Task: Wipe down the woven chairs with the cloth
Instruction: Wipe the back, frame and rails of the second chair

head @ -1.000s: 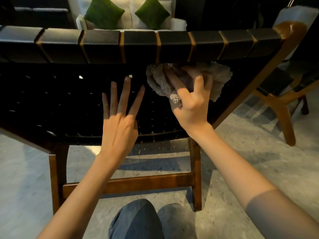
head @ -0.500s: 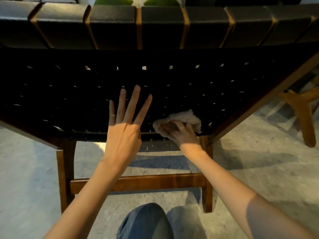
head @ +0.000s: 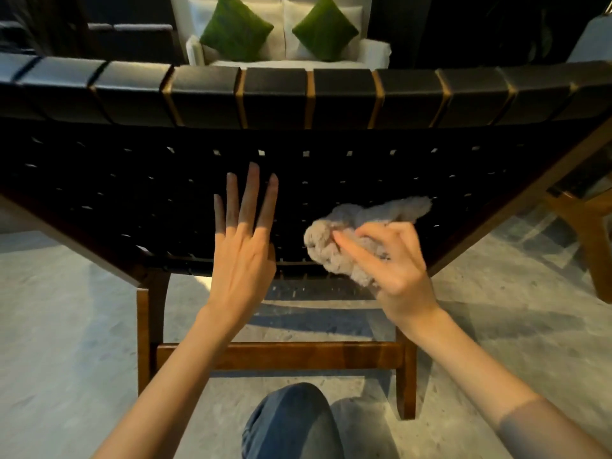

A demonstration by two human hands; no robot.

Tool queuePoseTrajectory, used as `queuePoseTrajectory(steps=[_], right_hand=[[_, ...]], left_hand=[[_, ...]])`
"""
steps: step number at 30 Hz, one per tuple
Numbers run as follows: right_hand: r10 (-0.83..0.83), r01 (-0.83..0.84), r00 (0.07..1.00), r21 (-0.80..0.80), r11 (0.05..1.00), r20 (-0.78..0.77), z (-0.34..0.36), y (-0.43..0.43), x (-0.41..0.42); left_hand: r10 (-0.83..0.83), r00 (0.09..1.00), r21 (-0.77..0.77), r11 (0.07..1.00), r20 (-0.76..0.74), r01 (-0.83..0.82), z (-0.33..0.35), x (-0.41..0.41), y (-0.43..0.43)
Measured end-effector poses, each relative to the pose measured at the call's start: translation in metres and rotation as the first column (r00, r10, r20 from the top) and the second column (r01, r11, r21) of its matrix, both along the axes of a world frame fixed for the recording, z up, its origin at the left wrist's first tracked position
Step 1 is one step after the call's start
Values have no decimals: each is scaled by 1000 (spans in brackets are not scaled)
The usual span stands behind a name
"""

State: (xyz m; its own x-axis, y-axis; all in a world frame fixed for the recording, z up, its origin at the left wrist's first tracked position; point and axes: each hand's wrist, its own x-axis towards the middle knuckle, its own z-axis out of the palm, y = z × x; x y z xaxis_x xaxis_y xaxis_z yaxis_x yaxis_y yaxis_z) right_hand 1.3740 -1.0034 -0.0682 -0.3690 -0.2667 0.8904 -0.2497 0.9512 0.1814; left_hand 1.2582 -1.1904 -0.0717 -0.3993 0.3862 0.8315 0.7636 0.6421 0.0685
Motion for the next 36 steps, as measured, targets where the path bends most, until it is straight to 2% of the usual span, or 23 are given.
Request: queuePoseTrajectory(steps=[2, 3, 7, 10, 13, 15, 17, 20, 23, 26, 27, 29, 31, 33, 34, 36], right_hand=[[-34, 29, 989, -40, 999, -147, 37, -6, -5], [-68, 60, 983, -52, 997, -171, 51, -9, -9], [-300, 289, 947, -96, 952, -120, 72, -22, -29], [-278, 261, 954, -151, 954, -111, 71, -22, -38], [-216, 209, 971, -74, 975, -106, 60, -17, -47], [-219, 225, 973, -95, 970, 65, 38, -15, -53], [-231, 291, 914, -140, 947, 333, 9, -17, -60], [-235, 274, 794, 16, 962, 561, -32, -18, -75], [-284, 294, 723, 92, 951, 630, -62, -24, -88], [-473, 388, 524, 295, 873, 708, -88, -27, -97], [-498, 374, 492, 344, 861, 714, -102, -25, -102], [-428, 263, 469, 340, 903, 773, -114, -17, -114], [-369, 202, 459, 309, 929, 808, -105, -16, -108], [-255, 177, 502, 190, 966, 826, -88, -18, -88], [-189, 179, 557, 106, 978, 809, -77, -23, -74], [-53, 99, 800, -45, 994, 597, -52, -36, -50]], left_hand=[[-2, 1000, 18, 1000, 10, 1, 3, -1, 0], [-5, 1000, 25, 1000, 15, 4, 3, -1, 1], [15, 1000, 39, 999, 20, -16, 6, -1, 2], [19, 1000, 30, 999, 11, -20, 8, -2, 1], [13, 1000, 21, 1000, 13, -14, 3, -5, 0], [24, 999, 13, 1000, 37, -24, -4, -8, -2], [36, 997, 0, 999, 71, -36, -13, -9, -5], [25, 996, -43, 999, 83, -21, -27, -13, -13], [27, 996, -93, 995, 80, -20, -34, -17, -23], [44, 995, -148, 988, 94, -30, -36, -18, -30], [46, 994, -161, 987, 99, -30, -37, -18, -32], [45, 991, -172, 985, 124, -23, -36, -18, -37], [39, 990, -165, 986, 132, -17, -36, -15, -42], [56, 993, -126, 991, 107, -43, -33, -15, -50], [64, 993, -104, 993, 98, -54, -31, -16, -54], [79, 993, -61, 995, 89, -74, -25, -19, -63]])
